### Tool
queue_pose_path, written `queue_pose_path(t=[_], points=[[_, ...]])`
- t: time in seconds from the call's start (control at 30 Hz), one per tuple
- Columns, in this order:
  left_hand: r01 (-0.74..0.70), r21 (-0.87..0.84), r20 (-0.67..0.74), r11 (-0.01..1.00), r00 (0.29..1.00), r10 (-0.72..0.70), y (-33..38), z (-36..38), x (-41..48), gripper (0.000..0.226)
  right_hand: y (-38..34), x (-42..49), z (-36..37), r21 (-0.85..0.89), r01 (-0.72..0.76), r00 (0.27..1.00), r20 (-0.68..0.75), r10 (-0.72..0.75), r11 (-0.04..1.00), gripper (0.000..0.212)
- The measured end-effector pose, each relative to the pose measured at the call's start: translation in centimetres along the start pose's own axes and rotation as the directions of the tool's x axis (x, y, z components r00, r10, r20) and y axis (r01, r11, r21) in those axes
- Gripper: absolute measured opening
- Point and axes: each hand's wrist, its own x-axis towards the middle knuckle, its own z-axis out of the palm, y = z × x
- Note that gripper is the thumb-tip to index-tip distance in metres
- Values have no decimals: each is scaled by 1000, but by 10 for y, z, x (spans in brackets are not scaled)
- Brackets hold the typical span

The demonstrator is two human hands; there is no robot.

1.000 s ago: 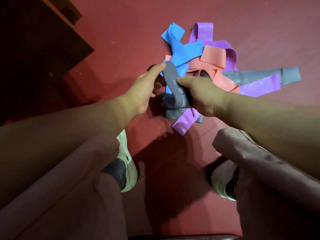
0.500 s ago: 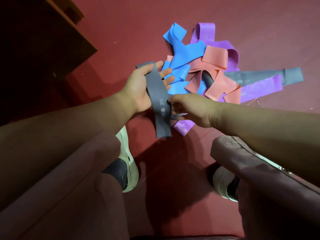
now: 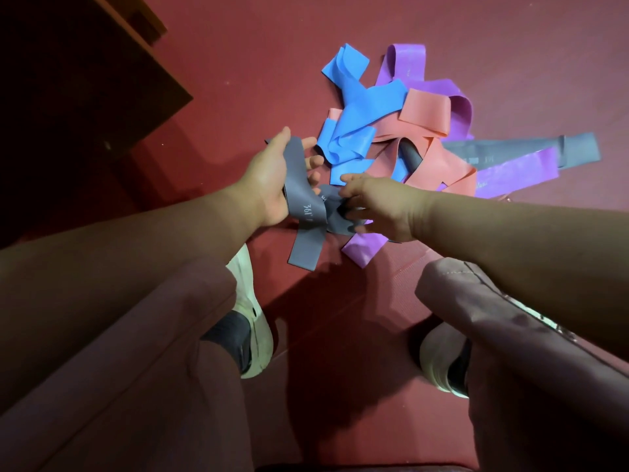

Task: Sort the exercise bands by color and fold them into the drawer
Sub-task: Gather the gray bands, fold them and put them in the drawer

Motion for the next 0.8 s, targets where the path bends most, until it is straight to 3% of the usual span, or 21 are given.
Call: queue_pose_path(t=[0.13,0.2,0.3,0.43,0.8], points=[[17,19,13,1000,1000,-17,-1,-2,0,52,2,5,3,120,14,996,-89,-3,993,6],[23,29,18,999,1000,-23,-1,-1,0,52,3,7,0,170,56,982,-189,-23,984,22],[18,37,16,999,1000,-18,-2,0,0,50,-2,4,-5,284,136,963,-262,-60,949,7],[13,43,3,999,1000,-13,-3,-2,5,48,-12,1,-9,330,201,953,-286,-105,922,6],[-26,131,-55,991,998,33,-6,-6,10,49,-32,-11,-15,318,325,945,-131,-298,891,30]])
